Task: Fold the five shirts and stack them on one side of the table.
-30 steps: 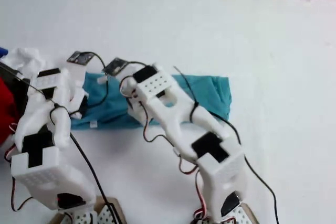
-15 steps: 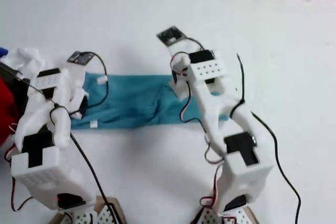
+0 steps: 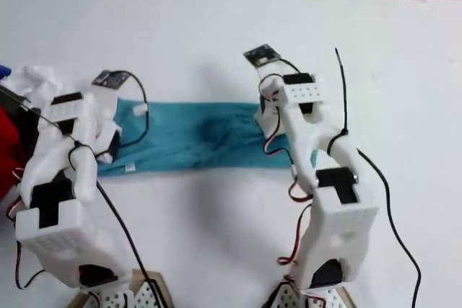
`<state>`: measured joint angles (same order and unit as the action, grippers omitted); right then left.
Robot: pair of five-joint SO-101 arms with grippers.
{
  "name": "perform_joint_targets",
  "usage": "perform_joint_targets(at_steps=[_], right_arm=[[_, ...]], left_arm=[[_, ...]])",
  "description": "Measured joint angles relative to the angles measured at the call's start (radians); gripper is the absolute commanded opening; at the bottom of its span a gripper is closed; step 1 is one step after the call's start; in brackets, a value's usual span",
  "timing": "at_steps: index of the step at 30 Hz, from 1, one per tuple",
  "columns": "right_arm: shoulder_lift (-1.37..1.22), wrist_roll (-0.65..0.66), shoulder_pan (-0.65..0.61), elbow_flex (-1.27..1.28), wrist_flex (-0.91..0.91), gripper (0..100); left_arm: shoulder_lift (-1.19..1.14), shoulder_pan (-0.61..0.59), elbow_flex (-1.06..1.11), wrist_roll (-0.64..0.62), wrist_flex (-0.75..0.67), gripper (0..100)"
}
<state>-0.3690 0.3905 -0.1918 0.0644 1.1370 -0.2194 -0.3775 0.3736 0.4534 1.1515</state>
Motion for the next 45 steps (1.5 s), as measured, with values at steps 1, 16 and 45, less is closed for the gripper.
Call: perform_joint_targets(at_steps=[1,16,45], right_arm=[[0.031,0.000,0.003,0.000,0.011,2.0],[0.523,0.071,-0.028,0.000,0.275,2.0],[0.678,0.132,0.072,0.100,0.368,2.0]], left_arm=[[0.011,0.000,-0.017,0.000,0.023,3],[0.032,-0.124,-0.250,-0.229,0.101,25],[-0.549,0.069,-0.746,-0.296,0.454,2]])
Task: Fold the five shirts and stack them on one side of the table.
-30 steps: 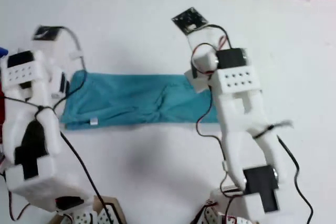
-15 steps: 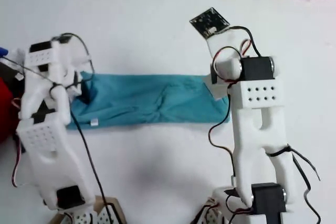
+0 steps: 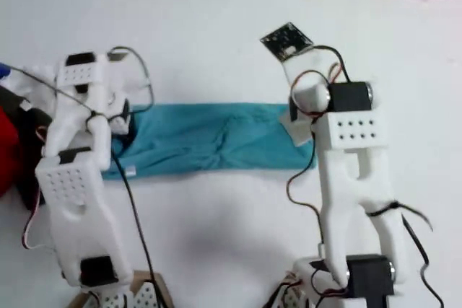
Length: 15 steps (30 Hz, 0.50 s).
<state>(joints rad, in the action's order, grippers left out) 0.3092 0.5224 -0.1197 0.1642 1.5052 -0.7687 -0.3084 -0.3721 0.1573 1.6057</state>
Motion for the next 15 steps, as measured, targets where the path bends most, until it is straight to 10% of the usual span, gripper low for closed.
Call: perform_joint_targets(at_steps=[15], right_arm=[[0.282,-0.002,0.423,0.764,-0.508,2.0]], left_arm=[[-0.023,-0.212,-0.230,0.158,0.161,3]])
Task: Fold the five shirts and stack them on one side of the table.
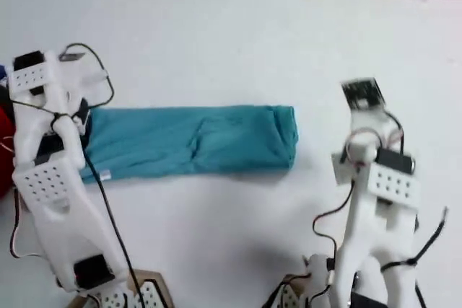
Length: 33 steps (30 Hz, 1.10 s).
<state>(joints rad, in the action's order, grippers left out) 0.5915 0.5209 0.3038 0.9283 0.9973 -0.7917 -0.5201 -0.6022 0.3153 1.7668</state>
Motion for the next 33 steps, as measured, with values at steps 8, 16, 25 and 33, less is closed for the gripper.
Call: perform_joint_targets(at_steps=[8,16,25,33], right_arm=[[0.021,0.003,0.092,0.370,-0.376,2.0],[0.028,0.005,0.092,0.411,-0.420,2.1],[0.028,0.005,0.092,0.411,-0.420,2.0],[0.028,0.005,0.092,0.411,-0.420,2.0]], left_arm=[[0.110,0.098,0.138,-0.002,0.000,3],[0.514,0.405,0.316,-0.109,0.002,3],[0.574,0.789,0.316,-0.227,-0.023,3],[0.508,0.961,0.241,-0.232,-0.187,3]])
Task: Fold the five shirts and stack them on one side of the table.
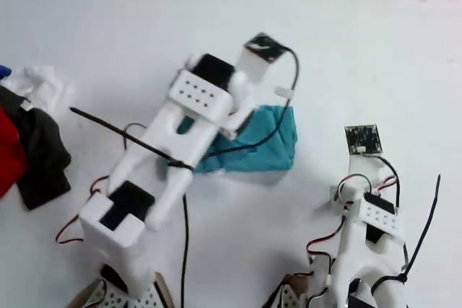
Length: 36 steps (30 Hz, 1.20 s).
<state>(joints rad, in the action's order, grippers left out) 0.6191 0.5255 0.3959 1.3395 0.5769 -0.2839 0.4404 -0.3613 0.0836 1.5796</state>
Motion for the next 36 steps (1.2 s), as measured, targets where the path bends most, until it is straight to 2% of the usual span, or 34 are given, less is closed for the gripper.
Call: perform_joint_targets(at_steps=[8,12,14,18,19,25,29,31,32,33,36], right_arm=[[0.000,0.000,0.000,0.000,0.000,2.0],[0.000,0.000,0.000,0.000,0.000,2.0],[0.000,0.000,0.000,0.000,0.000,2.0],[0.000,0.000,0.000,0.000,0.000,2.0],[0.000,0.000,0.000,0.000,0.000,2.0],[0.000,0.000,0.000,0.000,0.000,2.0],[0.000,0.000,0.000,0.000,0.000,2.0],[0.000,0.000,0.000,0.000,0.000,2.0],[0.000,0.000,0.000,0.000,-0.002,2.0],[0.000,0.000,0.000,0.000,-0.003,2.0],[0.000,0.000,0.000,0.000,-0.003,2.0]], left_arm=[[-0.226,0.121,-0.272,-0.002,-0.037,3],[-0.373,0.140,-0.433,0.000,-0.037,3],[-0.433,0.147,-0.512,-0.002,-0.034,7],[-0.526,0.172,-0.654,-0.002,0.031,22],[-0.543,0.176,-0.686,0.000,0.051,23],[-0.568,0.169,-0.891,0.002,0.163,20],[-0.568,0.092,-0.991,0.002,0.189,17],[-0.569,0.043,-0.994,0.002,0.189,2],[-0.574,0.021,-0.990,0.002,0.190,2],[-0.575,0.003,-0.970,0.002,0.190,5],[-0.575,-0.021,-0.856,-0.002,0.190,3]])
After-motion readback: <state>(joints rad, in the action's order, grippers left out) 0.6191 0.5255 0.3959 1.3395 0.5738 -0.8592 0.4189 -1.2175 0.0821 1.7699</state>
